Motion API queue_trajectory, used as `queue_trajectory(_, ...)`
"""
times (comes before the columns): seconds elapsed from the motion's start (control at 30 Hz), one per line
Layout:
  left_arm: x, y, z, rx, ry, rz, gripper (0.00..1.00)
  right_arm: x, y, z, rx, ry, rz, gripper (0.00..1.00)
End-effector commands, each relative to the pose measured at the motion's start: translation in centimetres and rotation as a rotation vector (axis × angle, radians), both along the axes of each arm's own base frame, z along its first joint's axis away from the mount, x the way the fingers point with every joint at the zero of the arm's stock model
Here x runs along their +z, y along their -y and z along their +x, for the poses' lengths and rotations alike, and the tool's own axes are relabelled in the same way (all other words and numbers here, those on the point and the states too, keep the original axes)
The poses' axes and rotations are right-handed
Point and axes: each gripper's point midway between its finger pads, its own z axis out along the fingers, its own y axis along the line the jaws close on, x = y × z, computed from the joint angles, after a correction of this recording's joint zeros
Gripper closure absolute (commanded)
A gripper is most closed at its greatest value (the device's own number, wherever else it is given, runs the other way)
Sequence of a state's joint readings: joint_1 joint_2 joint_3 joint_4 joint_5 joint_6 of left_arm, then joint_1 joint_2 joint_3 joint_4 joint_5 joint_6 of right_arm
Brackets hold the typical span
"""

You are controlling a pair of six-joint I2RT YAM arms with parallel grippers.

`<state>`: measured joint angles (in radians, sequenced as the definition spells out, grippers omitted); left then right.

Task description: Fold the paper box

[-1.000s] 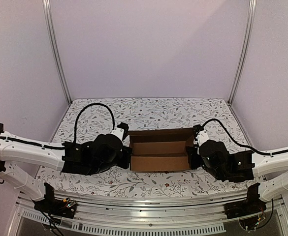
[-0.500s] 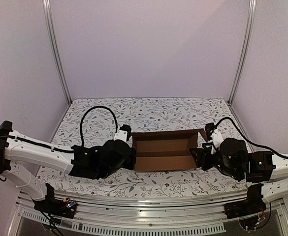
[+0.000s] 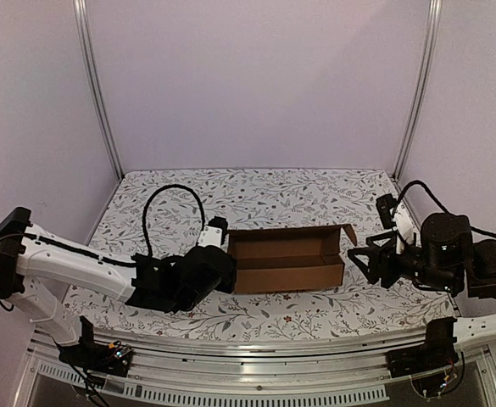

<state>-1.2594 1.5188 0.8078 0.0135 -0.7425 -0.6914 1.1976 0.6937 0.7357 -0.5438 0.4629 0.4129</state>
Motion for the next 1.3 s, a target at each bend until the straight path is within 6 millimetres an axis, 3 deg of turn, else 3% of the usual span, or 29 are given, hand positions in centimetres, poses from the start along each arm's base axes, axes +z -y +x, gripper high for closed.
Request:
queue_trajectory(0.0, -5.1, -2.4, -1.4, -0.029, -0.054, 0.218, 1.0, 2.6, 0.6, 0.5, 0.002, 0.086, -0.057, 0.42)
queue_trajectory(0.17, -4.9, -2.0, -1.6, -0.029, -0.023, 0.242, 1.0, 7.6, -2.1, 2.2, -0.003, 0.195, -0.042, 0.46)
queue_trajectory(0.27, -4.7, -1.7, -1.8, -0.029, -0.014, 0.253, 1.0, 9.3, -4.0, 3.5, -0.016, 0.218, -0.055, 0.53)
queue_trajectory(0.5, -4.2, -1.0, -2.2, -0.036, 0.003, 0.26, 1.0, 8.8, -9.9, 7.2, 0.051, 0.159, -0.03, 0.66)
queue_trajectory(0.73, -4.6, -0.4, -2.5, -0.036, 0.007, 0.276, 1.0, 3.2, -14.7, 11.2, 0.067, 0.057, -0.087, 0.77)
queue_trajectory(1.03, -4.2, 0.3, -3.2, -0.041, 0.039, 0.331, 0.97, -3.7, -15.7, 13.8, 0.024, -0.062, -0.126, 0.82)
queue_trajectory(1.27, -4.2, 0.9, -4.9, -0.09, 0.022, 0.347, 0.66, -8.1, -15.8, 13.9, 0.007, -0.124, -0.156, 0.84)
